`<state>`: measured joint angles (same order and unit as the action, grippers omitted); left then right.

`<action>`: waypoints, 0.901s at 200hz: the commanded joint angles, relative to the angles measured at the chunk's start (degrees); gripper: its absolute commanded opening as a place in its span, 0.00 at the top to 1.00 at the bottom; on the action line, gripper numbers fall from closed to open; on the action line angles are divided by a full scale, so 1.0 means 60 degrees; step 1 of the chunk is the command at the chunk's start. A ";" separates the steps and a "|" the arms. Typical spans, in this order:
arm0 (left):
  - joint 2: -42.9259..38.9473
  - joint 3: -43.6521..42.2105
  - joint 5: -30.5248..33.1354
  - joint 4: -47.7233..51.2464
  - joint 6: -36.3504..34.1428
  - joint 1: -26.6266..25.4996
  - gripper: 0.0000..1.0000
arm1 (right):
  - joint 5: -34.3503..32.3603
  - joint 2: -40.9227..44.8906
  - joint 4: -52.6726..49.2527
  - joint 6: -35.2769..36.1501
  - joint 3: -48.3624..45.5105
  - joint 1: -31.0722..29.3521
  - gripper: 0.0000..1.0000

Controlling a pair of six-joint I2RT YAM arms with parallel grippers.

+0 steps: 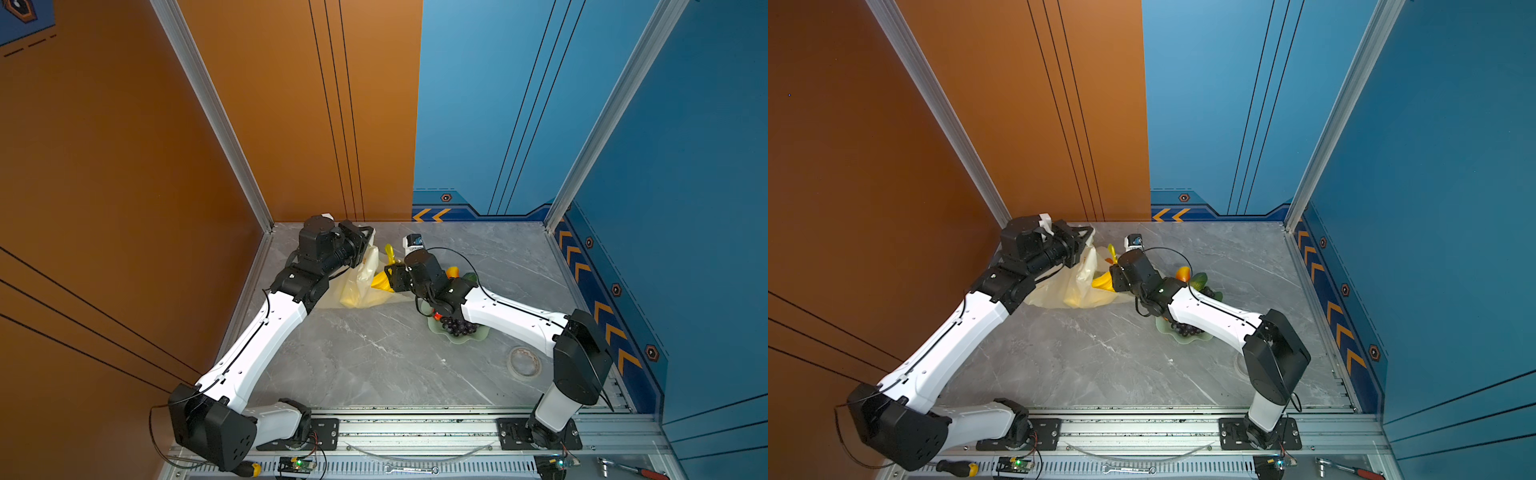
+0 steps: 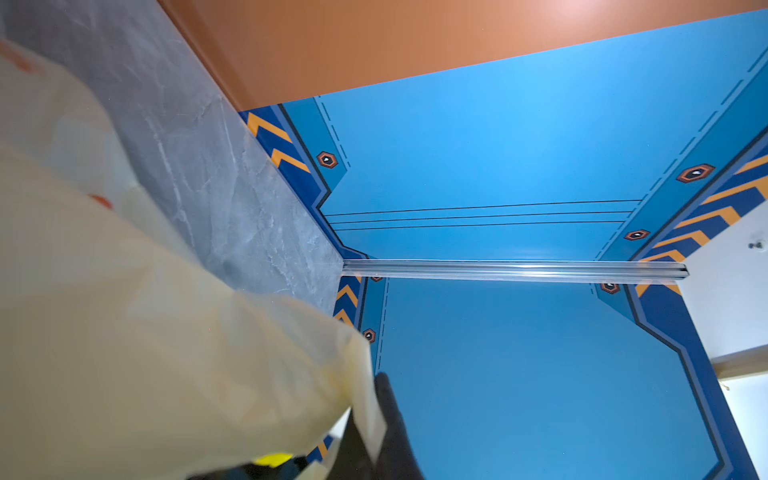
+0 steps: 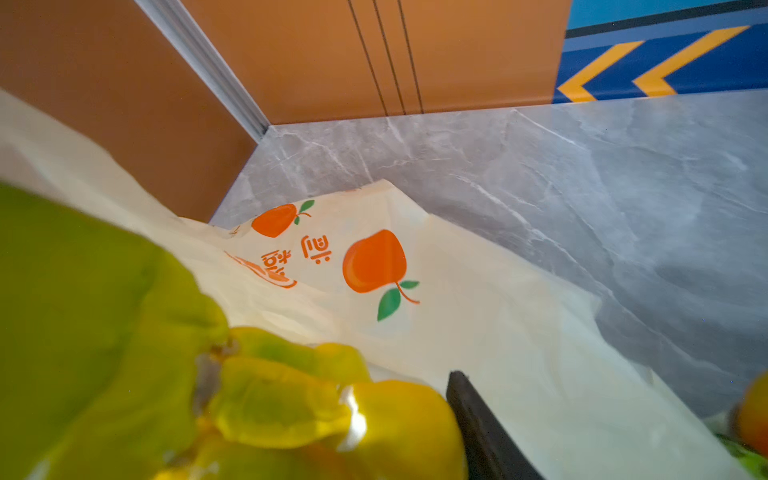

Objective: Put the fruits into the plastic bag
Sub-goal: 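Lower the bananas into the bag mouth held open by the left gripper, then release the bananas inside the bag and lift the right gripper out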

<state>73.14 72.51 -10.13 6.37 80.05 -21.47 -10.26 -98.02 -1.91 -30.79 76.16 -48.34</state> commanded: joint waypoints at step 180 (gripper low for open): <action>-0.0558 -0.0657 -0.3570 -0.4159 0.0810 -0.0112 1.00 | -0.1483 -0.3395 -0.4505 -0.0101 0.5408 0.0768 0.47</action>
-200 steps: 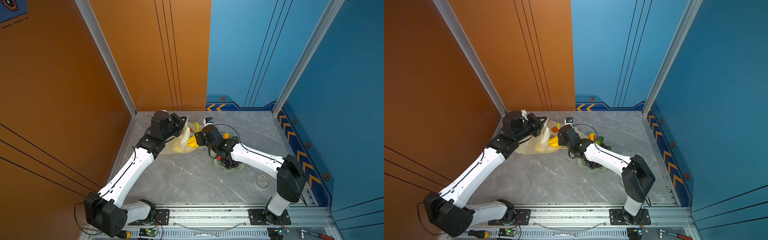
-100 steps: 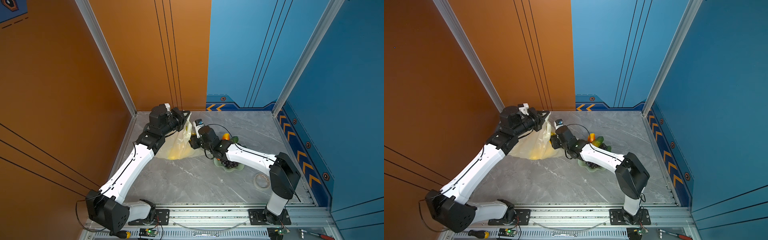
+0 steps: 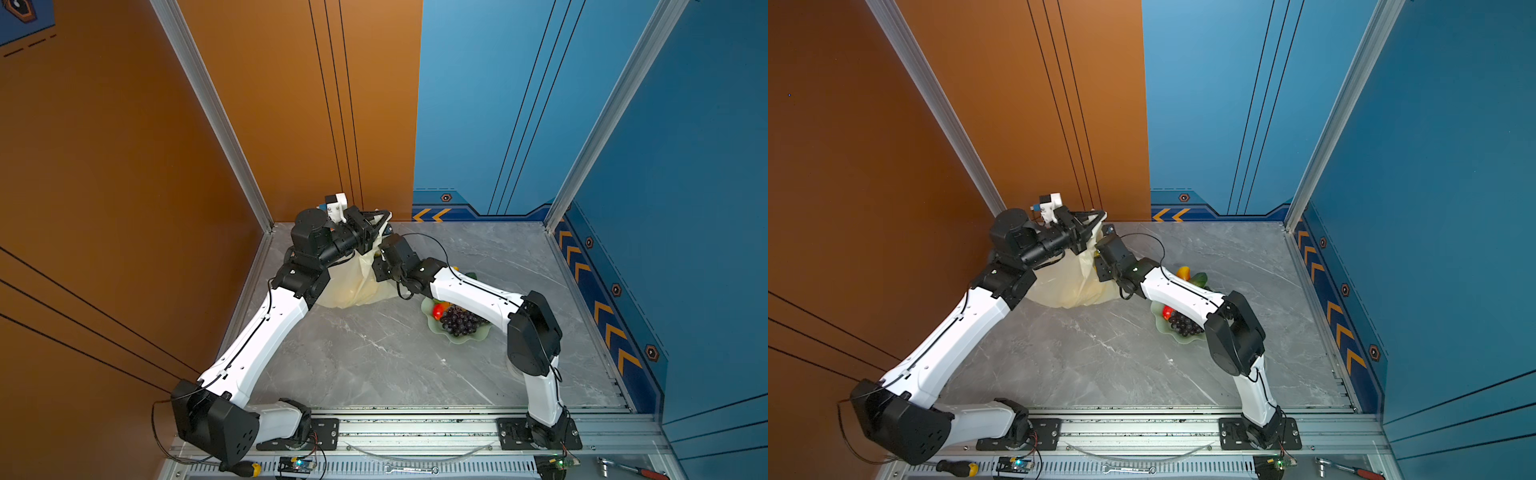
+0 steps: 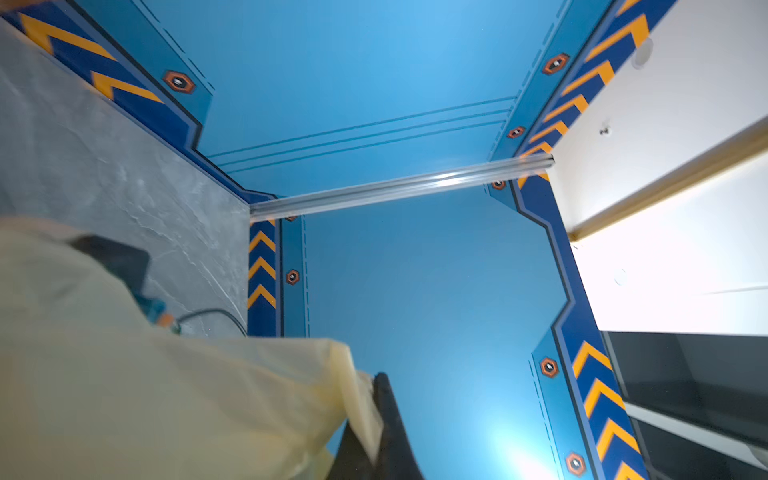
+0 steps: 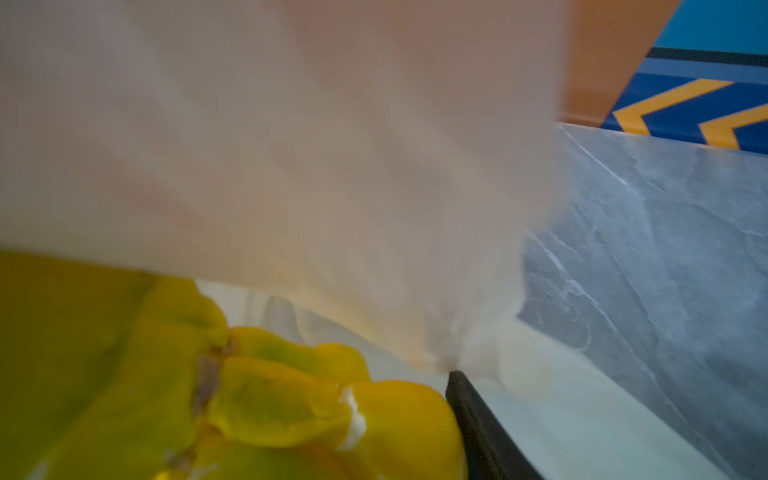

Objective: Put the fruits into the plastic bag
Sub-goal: 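Release the bananas inside the bag and lift the right gripper out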

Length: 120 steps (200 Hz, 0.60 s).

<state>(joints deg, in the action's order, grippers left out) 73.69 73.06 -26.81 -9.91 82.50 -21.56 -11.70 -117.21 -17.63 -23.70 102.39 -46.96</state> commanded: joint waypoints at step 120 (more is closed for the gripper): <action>-0.3609 -0.5837 0.0862 -0.1219 0.1394 0.0030 1.00 | -0.1772 -0.0933 -0.3769 -0.0616 0.3123 0.0876 0.45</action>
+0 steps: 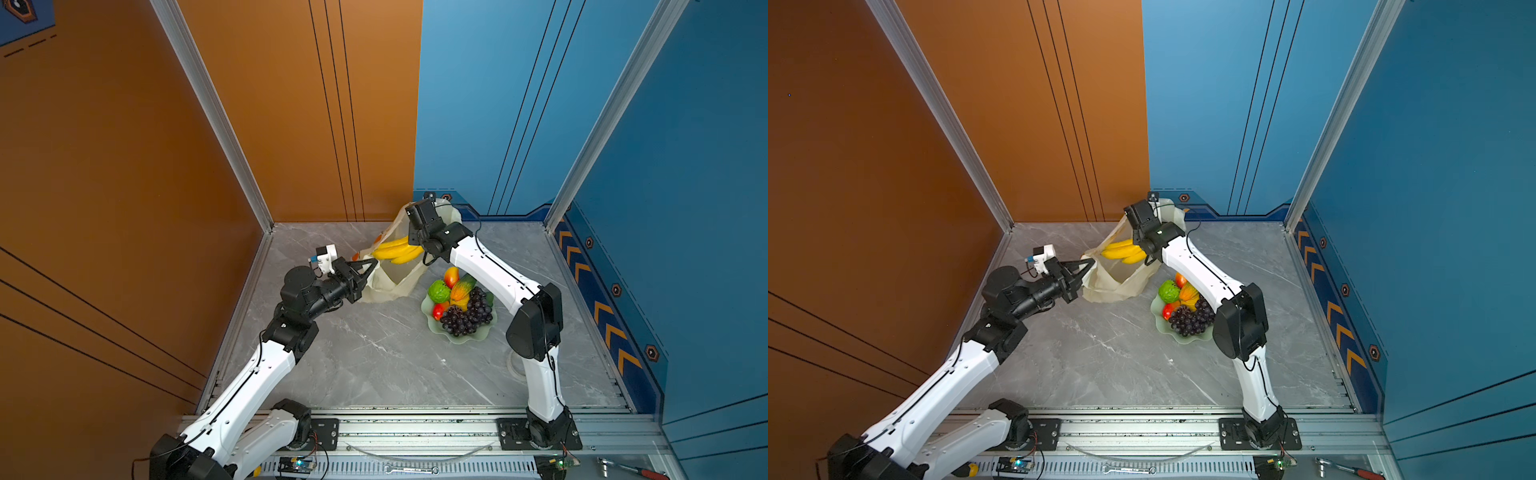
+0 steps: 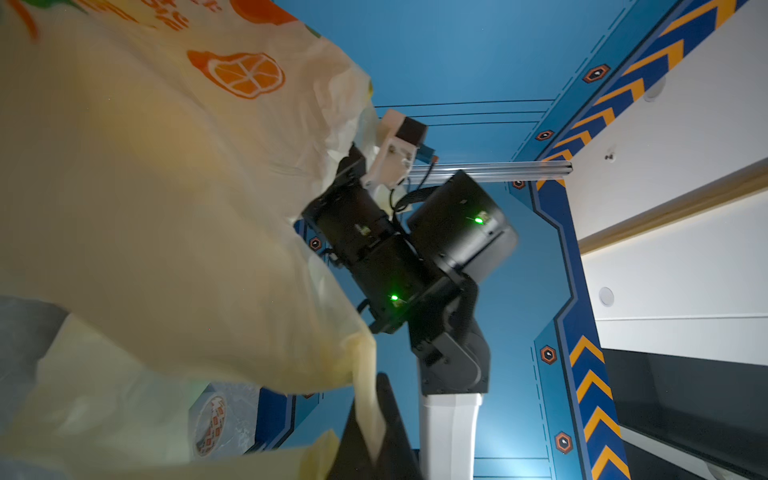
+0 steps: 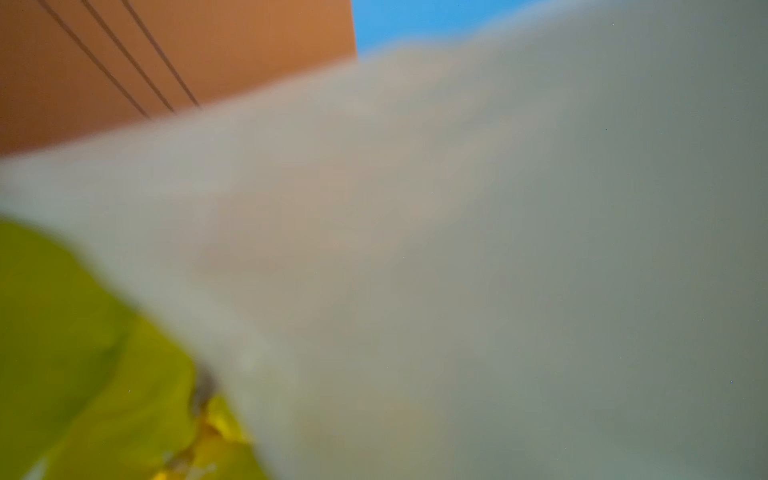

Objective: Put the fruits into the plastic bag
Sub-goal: 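Release the bananas inside the bag and lift the right gripper out, then raise the right gripper away from the bag while the left keeps holding it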

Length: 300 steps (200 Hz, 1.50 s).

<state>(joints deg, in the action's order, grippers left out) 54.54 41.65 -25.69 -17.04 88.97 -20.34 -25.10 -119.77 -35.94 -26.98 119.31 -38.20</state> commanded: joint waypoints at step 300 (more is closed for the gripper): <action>0.1846 0.1234 0.0261 0.0604 0.0034 0.0573 1.00 | 0.3922 -0.1083 -0.2419 -0.1019 0.1751 0.0814 0.10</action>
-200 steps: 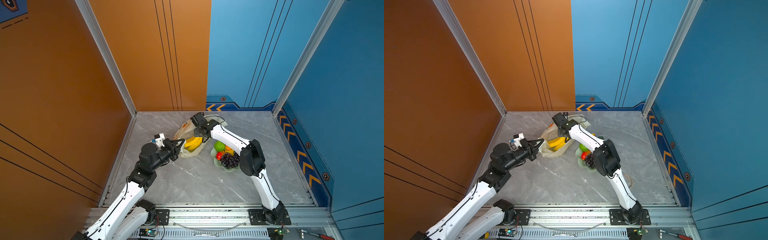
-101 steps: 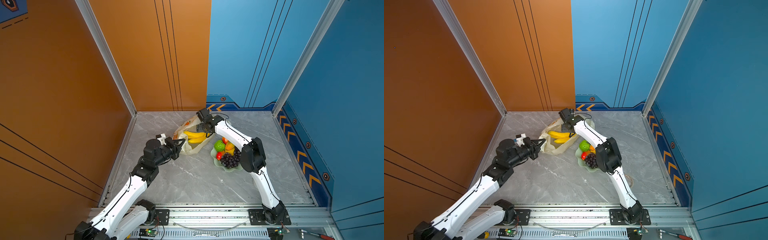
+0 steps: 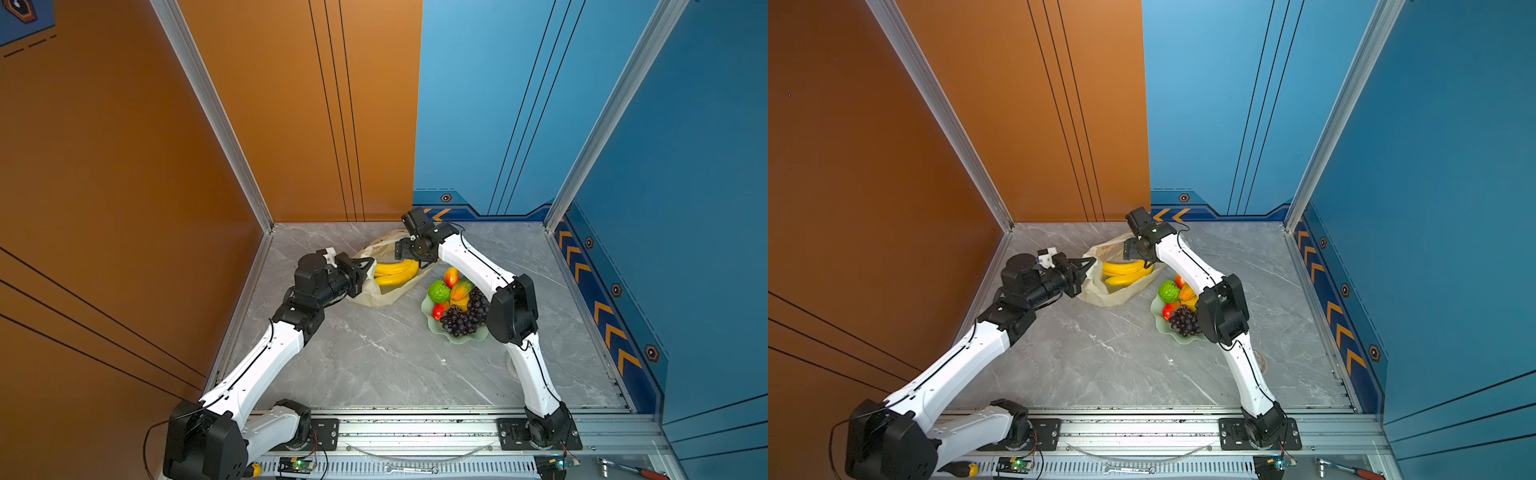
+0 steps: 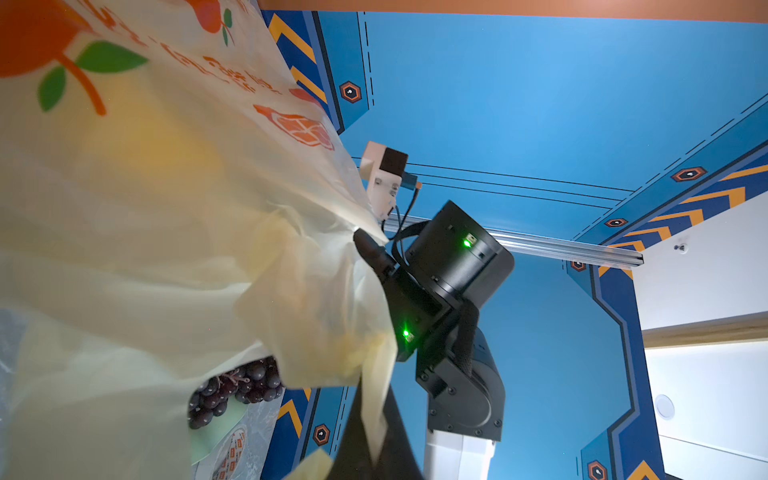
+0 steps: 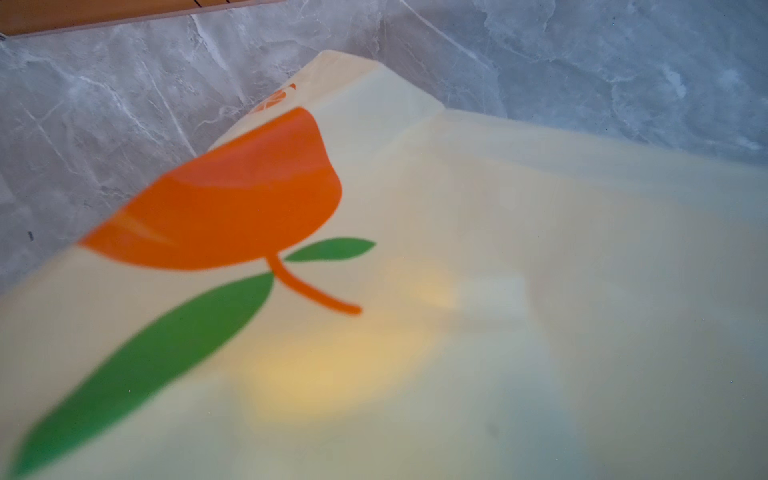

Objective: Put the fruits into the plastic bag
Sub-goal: 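Raise the right gripper away from the bag while the left keeps holding it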

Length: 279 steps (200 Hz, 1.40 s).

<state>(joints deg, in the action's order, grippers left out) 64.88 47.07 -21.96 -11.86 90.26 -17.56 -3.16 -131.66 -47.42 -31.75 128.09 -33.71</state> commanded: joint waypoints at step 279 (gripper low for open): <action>0.0552 0.0520 -0.0939 -0.1327 0.0148 0.0320 1.00 | 0.2422 0.5401 -0.2369 -0.0902 0.0579 0.1651 0.10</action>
<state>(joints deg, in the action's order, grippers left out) 68.01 48.16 -25.91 -18.50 91.39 -16.01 19.03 -106.50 -50.81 -41.71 131.26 -26.96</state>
